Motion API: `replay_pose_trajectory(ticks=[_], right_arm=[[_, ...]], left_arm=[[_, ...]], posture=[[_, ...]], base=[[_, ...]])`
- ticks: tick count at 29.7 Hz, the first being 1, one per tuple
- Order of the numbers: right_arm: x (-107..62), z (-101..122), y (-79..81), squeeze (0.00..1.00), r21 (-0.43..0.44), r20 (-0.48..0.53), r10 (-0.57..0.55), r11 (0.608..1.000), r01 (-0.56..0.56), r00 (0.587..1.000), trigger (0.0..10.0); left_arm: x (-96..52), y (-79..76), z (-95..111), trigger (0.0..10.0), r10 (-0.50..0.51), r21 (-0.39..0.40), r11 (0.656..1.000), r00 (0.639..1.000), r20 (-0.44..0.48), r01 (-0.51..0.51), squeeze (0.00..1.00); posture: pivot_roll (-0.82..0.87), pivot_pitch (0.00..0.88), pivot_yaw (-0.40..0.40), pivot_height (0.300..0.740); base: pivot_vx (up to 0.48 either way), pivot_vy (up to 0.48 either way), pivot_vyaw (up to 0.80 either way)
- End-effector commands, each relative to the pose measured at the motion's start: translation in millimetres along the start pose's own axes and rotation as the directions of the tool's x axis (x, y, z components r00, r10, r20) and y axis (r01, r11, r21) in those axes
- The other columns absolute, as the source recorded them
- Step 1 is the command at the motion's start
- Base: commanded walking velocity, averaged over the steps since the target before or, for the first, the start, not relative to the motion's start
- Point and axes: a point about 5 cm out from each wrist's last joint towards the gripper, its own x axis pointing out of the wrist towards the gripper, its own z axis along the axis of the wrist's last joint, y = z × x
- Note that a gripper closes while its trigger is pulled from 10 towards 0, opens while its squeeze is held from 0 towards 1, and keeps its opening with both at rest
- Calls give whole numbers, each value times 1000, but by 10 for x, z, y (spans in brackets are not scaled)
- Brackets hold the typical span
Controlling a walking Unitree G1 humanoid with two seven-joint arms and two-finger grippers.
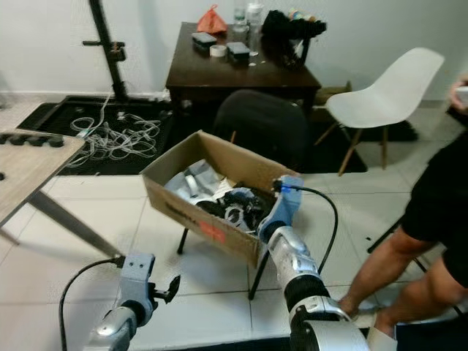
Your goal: Picking trash to rubbish bin
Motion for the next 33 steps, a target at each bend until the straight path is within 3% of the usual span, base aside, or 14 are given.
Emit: replay_pose_trajectory(ticks=[1, 22, 30, 33], right_arm=[[-17, -71, 15, 0, 14, -14, 3, 1000, -3, 1000, 10000], [-12, -55, 27, 0, 8, 0, 7, 1000, -7, 1000, 10000], [-12, -35, 14, 0, 2, 9, 0, 1000, -1, 1000, 10000], [-13, -9, -1, 0, -11, 24, -7, 1000, 8, 1000, 10000]], left_arm=[[-41, 8, -90, 10000, 6, 4, 1000, 1000, -28, -6, 0], [-61, 41, -98, 10000, 4, 14, 1000, 1000, -26, -4, 0], [-54, 33, -89, 10000, 1, 12, 1000, 1000, -23, -1, 0], [-50, 28, -78, 10000, 3, -14, 1000, 1000, -10, -4, 0]], posture=[[-46, 161, 9, 740], [-43, 165, 12, 740], [-46, 162, 10, 740], [-48, 161, 9, 740]], base=[[0, 0, 0], [313, 0, 0], [343, 0, -743], [192, 0, 0]])
